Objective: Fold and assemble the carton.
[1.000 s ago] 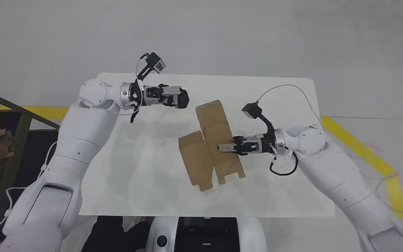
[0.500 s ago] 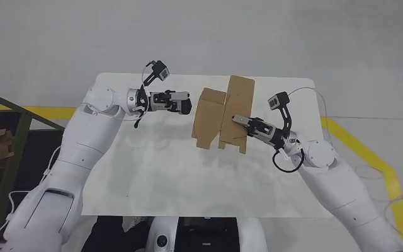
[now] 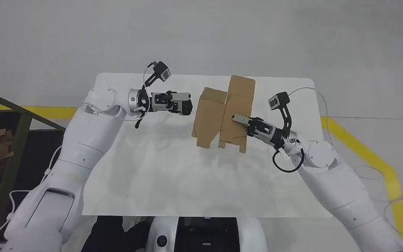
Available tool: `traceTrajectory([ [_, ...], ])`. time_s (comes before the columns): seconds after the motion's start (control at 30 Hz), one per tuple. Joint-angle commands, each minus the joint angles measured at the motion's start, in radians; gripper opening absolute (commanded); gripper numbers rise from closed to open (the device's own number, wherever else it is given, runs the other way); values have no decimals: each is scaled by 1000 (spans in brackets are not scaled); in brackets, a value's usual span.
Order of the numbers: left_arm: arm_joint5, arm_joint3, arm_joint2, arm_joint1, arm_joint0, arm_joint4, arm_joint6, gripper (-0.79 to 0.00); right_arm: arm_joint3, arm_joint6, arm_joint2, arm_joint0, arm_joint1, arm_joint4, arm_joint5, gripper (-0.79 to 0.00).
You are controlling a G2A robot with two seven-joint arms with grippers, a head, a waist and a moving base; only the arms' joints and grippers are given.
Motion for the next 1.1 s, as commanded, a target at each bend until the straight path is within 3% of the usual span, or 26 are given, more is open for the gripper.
traceTrajectory([
  [0.0,21,-18,0,-1,14,10,60,0,-5,-127,0,-3,-8,-34,22,-785],
  [0.27,46,-43,21,-11,33,40,156,0,-36,-360,-44,-3,-49,-7,77,-785],
  [0.57,43,-27,46,-31,29,23,227,0,-65,-595,-80,-29,-84,-150,102,-785],
  [0.8,71,-11,87,-48,8,45,239,0,-80,-667,-85,-47,-104,-193,114,-785],
  [0.9,73,2,106,-59,-4,48,256,-129,-82,-676,-84,-55,-111,-203,113,-785],
  [1.0,71,12,117,-66,-12,47,262,-332,-83,-685,-81,-62,-117,-216,111,-785],
  [1.07,70,20,124,-72,-17,47,263,-406,-82,-688,-80,-68,-123,-221,112,-785],
])
